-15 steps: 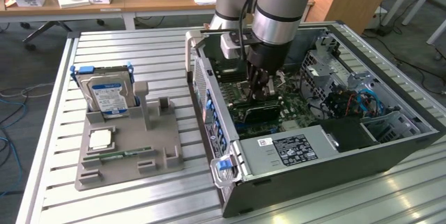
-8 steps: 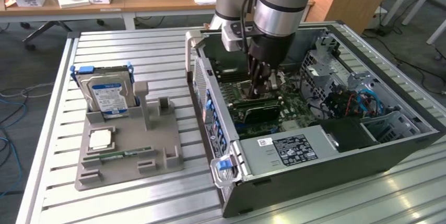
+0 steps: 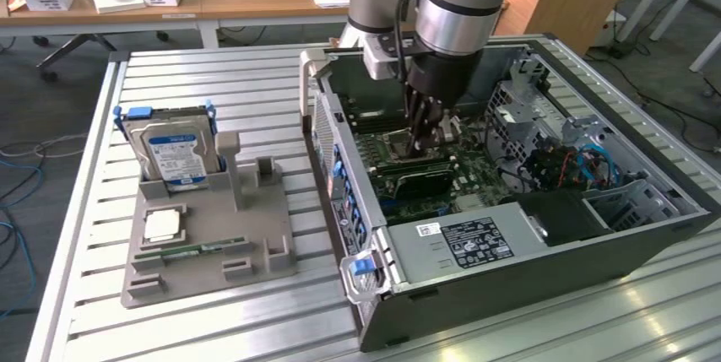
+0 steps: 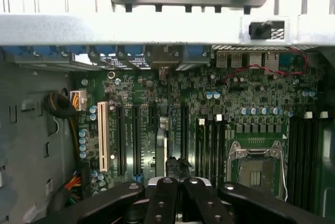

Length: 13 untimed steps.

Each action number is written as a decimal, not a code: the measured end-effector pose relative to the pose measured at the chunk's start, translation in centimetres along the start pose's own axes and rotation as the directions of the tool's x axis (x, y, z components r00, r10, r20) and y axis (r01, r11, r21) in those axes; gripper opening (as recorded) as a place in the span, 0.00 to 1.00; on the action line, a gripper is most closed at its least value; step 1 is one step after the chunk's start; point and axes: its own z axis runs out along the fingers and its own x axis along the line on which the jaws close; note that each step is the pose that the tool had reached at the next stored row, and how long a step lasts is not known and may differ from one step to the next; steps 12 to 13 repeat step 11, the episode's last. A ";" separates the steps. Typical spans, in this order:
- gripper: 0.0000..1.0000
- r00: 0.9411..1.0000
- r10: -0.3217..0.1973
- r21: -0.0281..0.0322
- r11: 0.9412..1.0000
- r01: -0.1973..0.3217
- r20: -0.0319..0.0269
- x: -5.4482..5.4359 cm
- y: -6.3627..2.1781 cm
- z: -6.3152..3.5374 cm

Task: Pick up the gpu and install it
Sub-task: 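Press down on the gpu until it lock into place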

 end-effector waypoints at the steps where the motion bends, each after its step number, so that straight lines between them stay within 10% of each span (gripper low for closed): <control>1: 0.10 1.000 0.000 -0.001 1.000 0.000 0.000 0.0 -0.19 0.00; 13: 0.10 1.000 0.000 -0.002 1.000 0.000 0.000 0.0 -0.65 0.01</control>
